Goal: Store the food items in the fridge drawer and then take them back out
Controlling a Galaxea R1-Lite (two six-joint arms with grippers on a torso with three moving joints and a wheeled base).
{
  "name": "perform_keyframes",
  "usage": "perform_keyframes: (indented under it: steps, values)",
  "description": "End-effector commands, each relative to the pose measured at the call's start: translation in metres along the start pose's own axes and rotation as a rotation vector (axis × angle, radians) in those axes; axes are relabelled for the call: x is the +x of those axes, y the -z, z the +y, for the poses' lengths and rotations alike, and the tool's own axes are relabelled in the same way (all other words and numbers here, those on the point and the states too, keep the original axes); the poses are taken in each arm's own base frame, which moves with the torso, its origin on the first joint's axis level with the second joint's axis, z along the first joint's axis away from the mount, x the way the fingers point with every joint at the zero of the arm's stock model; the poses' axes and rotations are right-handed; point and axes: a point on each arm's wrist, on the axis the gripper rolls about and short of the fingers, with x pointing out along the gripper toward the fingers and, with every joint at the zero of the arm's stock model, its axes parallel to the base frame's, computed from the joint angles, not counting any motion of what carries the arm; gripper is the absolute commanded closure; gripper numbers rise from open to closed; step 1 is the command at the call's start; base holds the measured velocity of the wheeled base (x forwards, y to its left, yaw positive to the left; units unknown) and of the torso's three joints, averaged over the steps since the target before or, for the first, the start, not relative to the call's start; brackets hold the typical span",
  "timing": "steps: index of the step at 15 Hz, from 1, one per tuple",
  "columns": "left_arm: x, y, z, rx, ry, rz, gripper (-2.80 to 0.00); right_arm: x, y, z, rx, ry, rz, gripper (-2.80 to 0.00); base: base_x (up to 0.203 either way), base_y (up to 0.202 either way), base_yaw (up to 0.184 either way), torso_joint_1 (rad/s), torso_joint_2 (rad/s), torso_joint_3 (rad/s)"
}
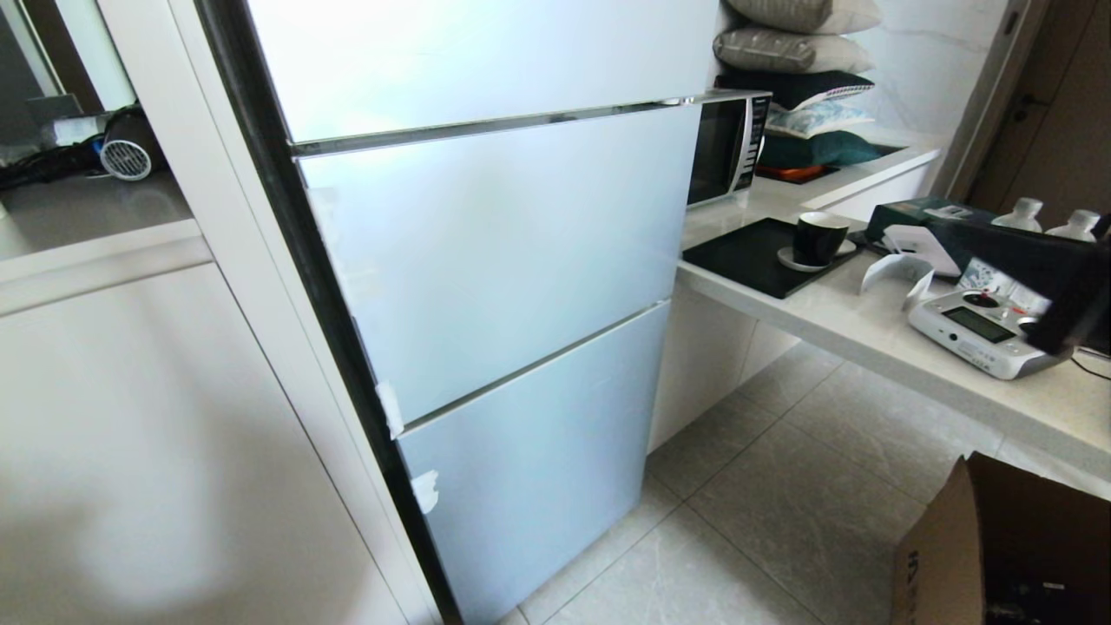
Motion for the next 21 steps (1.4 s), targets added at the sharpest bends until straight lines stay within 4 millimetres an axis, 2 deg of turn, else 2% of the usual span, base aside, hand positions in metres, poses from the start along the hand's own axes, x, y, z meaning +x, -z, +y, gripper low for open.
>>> perform_keyframes:
  steps: [1, 2, 3, 4, 5, 6, 7, 9, 12, 21]
  values:
    - [0.0, 0.0, 0.0, 0.0, -0.001, 0.003, 0.0, -0.127, 0.009, -0.012, -0.041, 0.2, -0.135, 0.0, 0.0, 0.0, 0.0, 0.0, 0.0, 0.0]
    - [0.0, 0.0, 0.0, 0.0, -0.001, 0.003, 0.0, -0.154, 0.033, -0.01, -0.06, 0.252, -0.106, 0.0, 0.0, 0.0, 0.0, 0.0, 0.0, 0.0]
    - [0.0, 0.0, 0.0, 0.0, -0.001, 0.003, 0.0, -0.174, 0.07, -0.008, -0.079, 0.287, -0.035, 0.0, 0.0, 0.0, 0.0, 0.0, 0.0, 0.0]
    - [0.0, 0.0, 0.0, 0.0, -0.001, 0.003, 0.0, -0.183, 0.113, -0.007, -0.095, 0.307, 0.067, 0.0, 0.0, 0.0, 0.0, 0.0, 0.0, 0.0]
    - [0.0, 0.0, 0.0, 0.0, -0.003, 0.003, 0.0, -0.191, 0.148, -0.006, -0.108, 0.302, 0.124, 0.0, 0.0, 0.0, 0.0, 0.0, 0.0, 0.0]
    - [0.0, 0.0, 0.0, 0.0, -0.001, 0.003, 0.0, -0.195, 0.172, -0.005, -0.114, 0.286, 0.155, 0.0, 0.0, 0.0, 0.0, 0.0, 0.0, 0.0]
    - [0.0, 0.0, 0.0, 0.0, -0.001, 0.003, 0.0, -0.199, 0.185, -0.003, -0.115, 0.274, 0.179, 0.0, 0.0, 0.0, 0.0, 0.0, 0.0, 0.0]
    - [0.0, 0.0, 0.0, 0.0, -0.002, 0.003, 0.0, -0.198, 0.196, -0.003, -0.099, 0.287, 0.239, 0.0, 0.0, 0.0, 0.0, 0.0, 0.0, 0.0]
    - [0.0, 0.0, 0.0, 0.0, -0.001, 0.003, 0.0, -0.198, 0.196, -0.003, -0.042, 0.305, 0.229, 0.0, 0.0, 0.0, 0.0, 0.0, 0.0, 0.0]
    - [0.0, 0.0, 0.0, 0.0, -0.001, 0.003, 0.0, -0.198, 0.196, -0.003, -0.042, 0.305, 0.229, 0.0, 0.0, 0.0, 0.0, 0.0, 0.0, 0.0]
